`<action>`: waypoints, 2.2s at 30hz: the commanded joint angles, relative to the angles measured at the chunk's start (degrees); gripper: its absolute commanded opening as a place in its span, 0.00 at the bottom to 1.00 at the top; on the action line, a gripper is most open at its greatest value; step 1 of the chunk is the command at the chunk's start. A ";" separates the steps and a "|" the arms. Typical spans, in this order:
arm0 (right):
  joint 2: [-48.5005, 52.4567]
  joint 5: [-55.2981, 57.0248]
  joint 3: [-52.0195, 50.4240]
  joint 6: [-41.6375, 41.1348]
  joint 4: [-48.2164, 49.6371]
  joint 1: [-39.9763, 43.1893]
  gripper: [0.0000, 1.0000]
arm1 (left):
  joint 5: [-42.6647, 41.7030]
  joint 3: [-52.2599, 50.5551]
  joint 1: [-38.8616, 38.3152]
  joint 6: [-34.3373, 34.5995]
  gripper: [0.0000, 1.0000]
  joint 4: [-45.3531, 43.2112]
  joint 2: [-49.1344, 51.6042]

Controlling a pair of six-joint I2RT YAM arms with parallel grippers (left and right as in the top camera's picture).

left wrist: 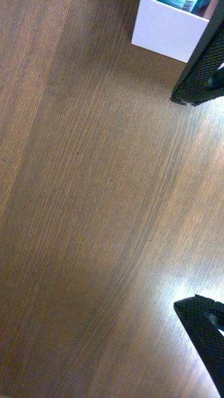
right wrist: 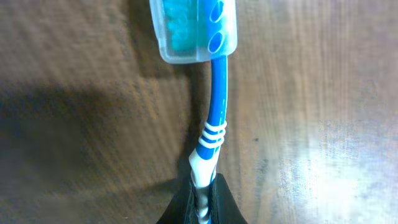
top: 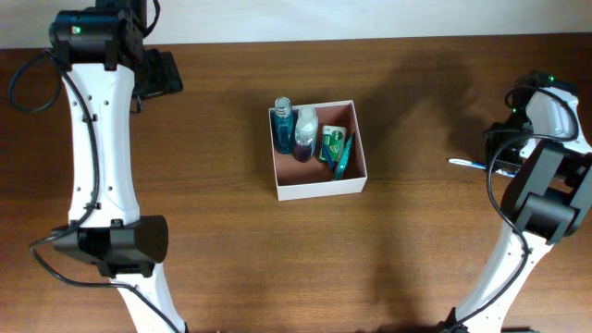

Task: Pack container
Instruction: 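Lower and close the right gripper on the toothbrush handle, then carry the toothbrush over the box and lower it in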

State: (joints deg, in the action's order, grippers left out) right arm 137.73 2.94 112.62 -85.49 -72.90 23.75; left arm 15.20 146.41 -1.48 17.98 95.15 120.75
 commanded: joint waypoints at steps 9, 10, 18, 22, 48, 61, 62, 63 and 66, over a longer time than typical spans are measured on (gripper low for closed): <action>2.32 0.44 3.98 24.79 -2.84 -0.11 0.04 | 0.00 -0.11 0.15 0.59 0.99 0.07 -0.44; 1.70 0.44 7.32 29.57 -5.03 -0.11 0.04 | 0.00 -0.11 0.15 0.59 0.99 0.07 -0.44; -1.88 -14.56 23.69 55.54 -13.18 -2.56 0.04 | 0.00 -0.13 0.15 0.59 0.99 0.07 -0.44; -3.56 -20.48 30.58 66.12 -16.94 -7.06 0.04 | 0.02 -0.11 0.15 0.59 0.99 0.07 -0.44; -4.24 -17.29 28.30 61.48 -21.62 -40.98 0.04 | 0.00 -0.11 0.15 0.59 0.99 0.07 -0.44; -4.24 -13.31 20.39 35.67 -16.68 -44.33 0.13 | 0.00 -0.13 0.15 0.59 0.99 0.07 -0.44; -4.24 -13.18 19.87 35.45 -16.39 -44.37 0.14 | 0.00 -0.11 0.13 0.59 0.99 0.07 -0.44; -4.24 -13.14 19.41 35.47 -16.06 -44.41 0.15 | 0.00 -0.13 0.15 0.59 0.99 0.07 -0.44; -4.24 -11.21 18.62 35.47 -15.98 -44.41 0.15 | 0.00 -0.11 0.15 0.59 0.99 0.07 -0.44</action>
State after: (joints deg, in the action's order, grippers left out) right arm 134.52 -11.33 132.09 -47.07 -89.01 -20.25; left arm 15.20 146.41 -1.48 17.98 95.15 120.75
